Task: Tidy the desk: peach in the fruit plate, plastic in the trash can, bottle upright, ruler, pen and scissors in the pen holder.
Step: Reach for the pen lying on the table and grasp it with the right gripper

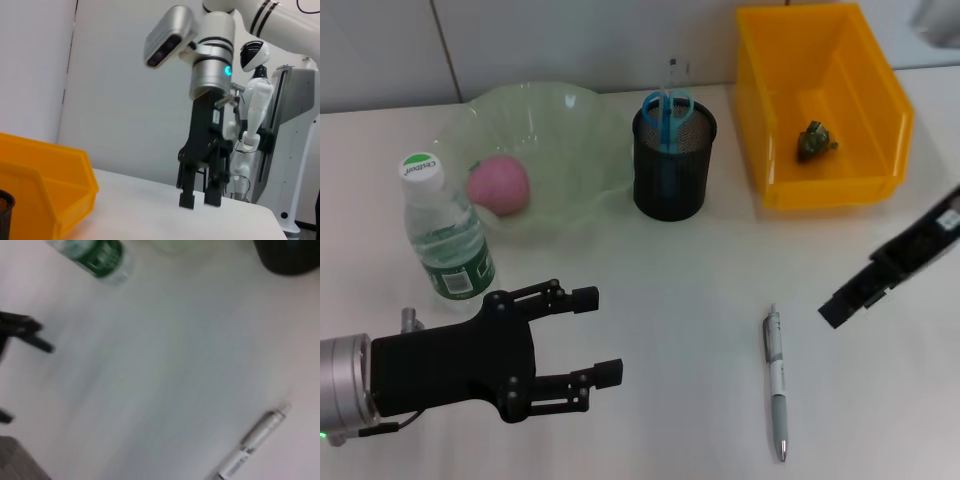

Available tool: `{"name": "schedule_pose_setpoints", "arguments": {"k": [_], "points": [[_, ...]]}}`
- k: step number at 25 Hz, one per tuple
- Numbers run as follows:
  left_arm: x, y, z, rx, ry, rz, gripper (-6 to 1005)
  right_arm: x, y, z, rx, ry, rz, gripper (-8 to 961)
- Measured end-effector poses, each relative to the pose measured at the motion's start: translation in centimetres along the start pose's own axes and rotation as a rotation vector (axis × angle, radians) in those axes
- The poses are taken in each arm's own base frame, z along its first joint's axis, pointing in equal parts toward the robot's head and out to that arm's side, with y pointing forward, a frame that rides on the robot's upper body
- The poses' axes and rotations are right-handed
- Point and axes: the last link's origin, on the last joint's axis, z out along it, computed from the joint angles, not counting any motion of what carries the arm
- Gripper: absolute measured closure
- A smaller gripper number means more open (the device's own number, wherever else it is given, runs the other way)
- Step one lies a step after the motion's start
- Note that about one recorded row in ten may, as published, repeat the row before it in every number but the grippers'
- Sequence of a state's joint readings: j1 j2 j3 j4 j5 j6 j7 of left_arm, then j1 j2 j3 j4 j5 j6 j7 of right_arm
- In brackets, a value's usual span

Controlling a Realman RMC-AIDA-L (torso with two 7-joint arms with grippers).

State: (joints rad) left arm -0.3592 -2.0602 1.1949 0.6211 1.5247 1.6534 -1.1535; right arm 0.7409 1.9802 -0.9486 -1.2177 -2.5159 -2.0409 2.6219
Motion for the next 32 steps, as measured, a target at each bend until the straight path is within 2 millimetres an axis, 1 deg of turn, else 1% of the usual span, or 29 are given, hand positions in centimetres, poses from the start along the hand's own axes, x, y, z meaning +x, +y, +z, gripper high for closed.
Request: {"name": "schedule_pose_setpoints", "arguments": {"k": [1,2,4,5,6,8,9,10,13,14,15,18,25,32], "points": [[0.0,0.0,0.0,-0.001,0.000,0.001,187,-1.1,0.2,0.9,0.047,0.040,0.031,275],[0.1,-0.1,0.1,-0.002,0.000,0.003,187,-1.1,0.2,0.9,0.047,0.040,0.031,276],[0.2,-0.1,0.1,-0.004,-0.001,0.006,186,-2.0,0.3,1.7,0.090,0.067,0.056,279],[0.2,-0.2,0.2,-0.004,-0.002,0.006,186,-2.4,0.4,2.2,0.105,0.083,0.068,280],[0.2,-0.2,0.2,-0.005,-0.002,0.008,186,-3.2,0.6,3.1,0.126,0.109,0.082,281],[0.2,-0.2,0.2,-0.006,-0.003,0.008,186,-3.4,0.6,3.3,0.132,0.116,0.085,282],[0.2,-0.2,0.2,-0.006,-0.003,0.009,186,-4.0,0.9,4.2,0.141,0.135,0.088,282],[0.2,-0.2,0.2,-0.006,-0.003,0.009,186,-4.0,0.9,4.2,0.141,0.135,0.088,283],[0.3,-0.2,0.2,-0.007,-0.003,0.009,186,-4.7,1.1,5.1,0.164,0.142,0.086,285],[0.3,-0.2,0.2,-0.007,-0.003,0.009,186,-5.1,1.1,5.8,0.170,0.142,0.085,285],[0.3,-0.2,0.2,-0.007,-0.003,0.009,186,-5.1,1.1,5.8,0.170,0.142,0.085,285],[0.4,-0.3,0.3,-0.010,-0.002,0.013,186,-5.6,1.2,7.0,0.169,0.158,0.084,285],[0.5,-0.3,0.4,-0.013,-0.002,0.014,187,-5.6,1.1,7.7,0.189,0.172,0.071,285],[0.5,-0.3,0.4,-0.014,-0.001,0.014,187,-5.2,0.4,8.7,0.240,0.191,0.065,284]]}}
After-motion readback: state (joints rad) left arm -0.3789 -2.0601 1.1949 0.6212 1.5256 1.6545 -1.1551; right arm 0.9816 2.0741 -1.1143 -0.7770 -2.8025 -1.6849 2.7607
